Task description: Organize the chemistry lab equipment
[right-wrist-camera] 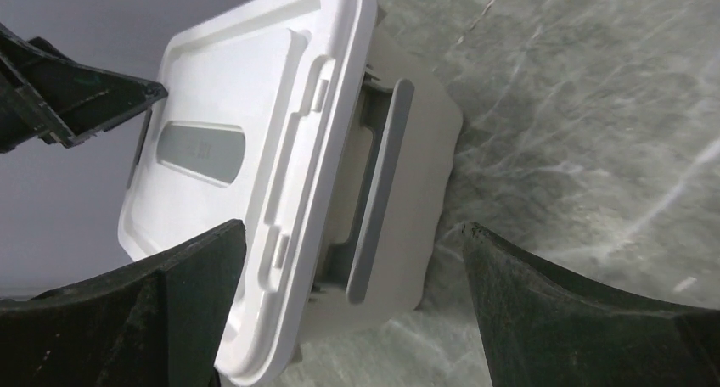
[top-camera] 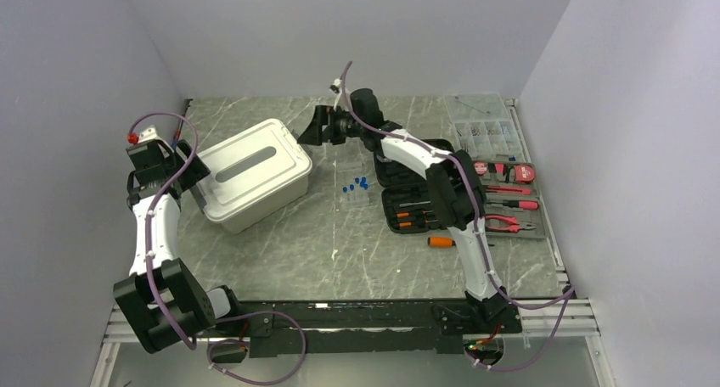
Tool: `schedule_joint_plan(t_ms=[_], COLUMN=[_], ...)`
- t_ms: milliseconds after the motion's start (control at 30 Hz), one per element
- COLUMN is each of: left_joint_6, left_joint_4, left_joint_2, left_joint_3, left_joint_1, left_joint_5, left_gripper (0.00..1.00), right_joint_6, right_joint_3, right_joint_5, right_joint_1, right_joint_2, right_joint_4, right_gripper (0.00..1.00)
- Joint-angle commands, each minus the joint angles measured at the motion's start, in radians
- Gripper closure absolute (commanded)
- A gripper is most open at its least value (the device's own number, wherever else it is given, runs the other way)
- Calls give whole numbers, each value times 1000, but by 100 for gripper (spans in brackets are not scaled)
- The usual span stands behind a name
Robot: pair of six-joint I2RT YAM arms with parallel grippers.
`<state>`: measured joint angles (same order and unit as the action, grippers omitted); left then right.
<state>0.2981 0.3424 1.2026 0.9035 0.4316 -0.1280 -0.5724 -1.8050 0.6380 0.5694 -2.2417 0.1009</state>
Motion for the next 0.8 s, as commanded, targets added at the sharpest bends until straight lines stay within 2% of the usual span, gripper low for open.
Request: schedule_joint_plan(t_ms=[0, 267, 400, 500, 767], left_joint_6=[31, 36, 35, 32, 8], left_joint_4=[-38, -50, -47, -47, -43], left_joint_2=[8, 48, 59, 58, 75], left_joint_3=[23, 33, 37, 39, 58], left_joint_1=[7, 8, 8, 8, 8], left_joint_5=[-75, -128, -137, -135, -121], left_gripper=[24, 47, 52, 53, 56], right_joint_6=[-25, -47, -70, -56, 9], right_joint_3=[-119, -175, -151, -137, -55], right_joint_5=[63, 109, 130, 88, -140], right_joint_1=[33, 75, 87, 97, 124], right_joint_2=[-54, -118, -110, -87, 3], right_joint_4=[-25, -55, -33, -62, -179], right_gripper=[0, 1, 5, 18, 50])
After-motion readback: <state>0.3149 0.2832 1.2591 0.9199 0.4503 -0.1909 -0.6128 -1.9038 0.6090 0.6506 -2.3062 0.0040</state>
